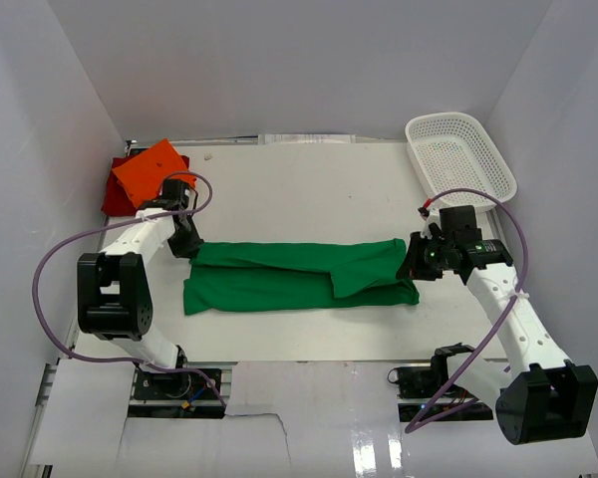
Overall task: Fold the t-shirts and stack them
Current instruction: Fold the other side of the tshirt into a rectangle
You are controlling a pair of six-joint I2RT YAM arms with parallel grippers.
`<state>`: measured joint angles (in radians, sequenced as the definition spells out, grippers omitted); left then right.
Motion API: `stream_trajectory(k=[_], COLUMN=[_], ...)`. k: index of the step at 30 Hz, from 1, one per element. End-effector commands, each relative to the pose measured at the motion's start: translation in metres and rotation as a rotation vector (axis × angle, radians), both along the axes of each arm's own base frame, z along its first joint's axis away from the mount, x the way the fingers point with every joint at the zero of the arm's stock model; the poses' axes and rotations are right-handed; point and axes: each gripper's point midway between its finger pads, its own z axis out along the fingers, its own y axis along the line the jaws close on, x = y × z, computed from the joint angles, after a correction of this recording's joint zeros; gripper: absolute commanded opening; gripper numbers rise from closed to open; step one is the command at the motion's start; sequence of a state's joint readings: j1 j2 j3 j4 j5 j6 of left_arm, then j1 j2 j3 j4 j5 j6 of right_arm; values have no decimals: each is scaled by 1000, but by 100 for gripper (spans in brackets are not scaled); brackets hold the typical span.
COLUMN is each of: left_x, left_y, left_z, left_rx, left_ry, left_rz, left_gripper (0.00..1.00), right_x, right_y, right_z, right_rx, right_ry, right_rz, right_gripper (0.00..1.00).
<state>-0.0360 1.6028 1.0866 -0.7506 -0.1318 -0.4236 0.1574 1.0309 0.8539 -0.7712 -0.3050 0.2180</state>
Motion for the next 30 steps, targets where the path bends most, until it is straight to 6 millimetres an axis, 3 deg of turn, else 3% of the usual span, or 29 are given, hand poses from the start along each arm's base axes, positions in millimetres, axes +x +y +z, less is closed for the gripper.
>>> stream_trajectory(k=[1, 11, 14, 15, 16, 18, 19, 20, 25, 27, 30], left_x=[-2, -19, -27, -29, -34, -41, -43, -47, -39, -30, -16], left_y=[1, -4, -2, -1, 0, 3, 3, 5, 18, 21, 15], left_z=[-5, -21, -23, -20, -21, -17, -12, -8, 38, 59, 74], left_rx=[15, -1, 33, 43, 53, 87, 101, 116, 183, 189, 165], left_ry=[15, 64, 80, 77, 82, 90, 76, 80, -88, -191, -246], left_rz=[-22, -43, -51, -45, -40, -20, -15, -6, 88, 94, 57], left_gripper=[0, 0, 7, 14, 36, 62, 74, 77, 77, 77, 77], right_x=[-5, -22, -28, -29, -30, -29, -27, -25, -11, -5, 4], right_y=[-2, -7, -15, -18, -21, -28, -32, -34, -33, -28, -21], right_z=[-4, -29, -35, -36, -36, -35, -31, -29, -21, -26, -35], right_rx=[-2, -32, -74, -89, -106, -142, -164, -176, -176, -163, -154], right_ry=[26, 125, 159, 166, 177, 171, 160, 155, 112, 112, 119], right_rz=[-16, -46, -78, -87, -102, -129, -142, -149, -155, -142, -124], right_gripper=[8, 8, 23, 30, 33, 44, 46, 46, 45, 43, 40])
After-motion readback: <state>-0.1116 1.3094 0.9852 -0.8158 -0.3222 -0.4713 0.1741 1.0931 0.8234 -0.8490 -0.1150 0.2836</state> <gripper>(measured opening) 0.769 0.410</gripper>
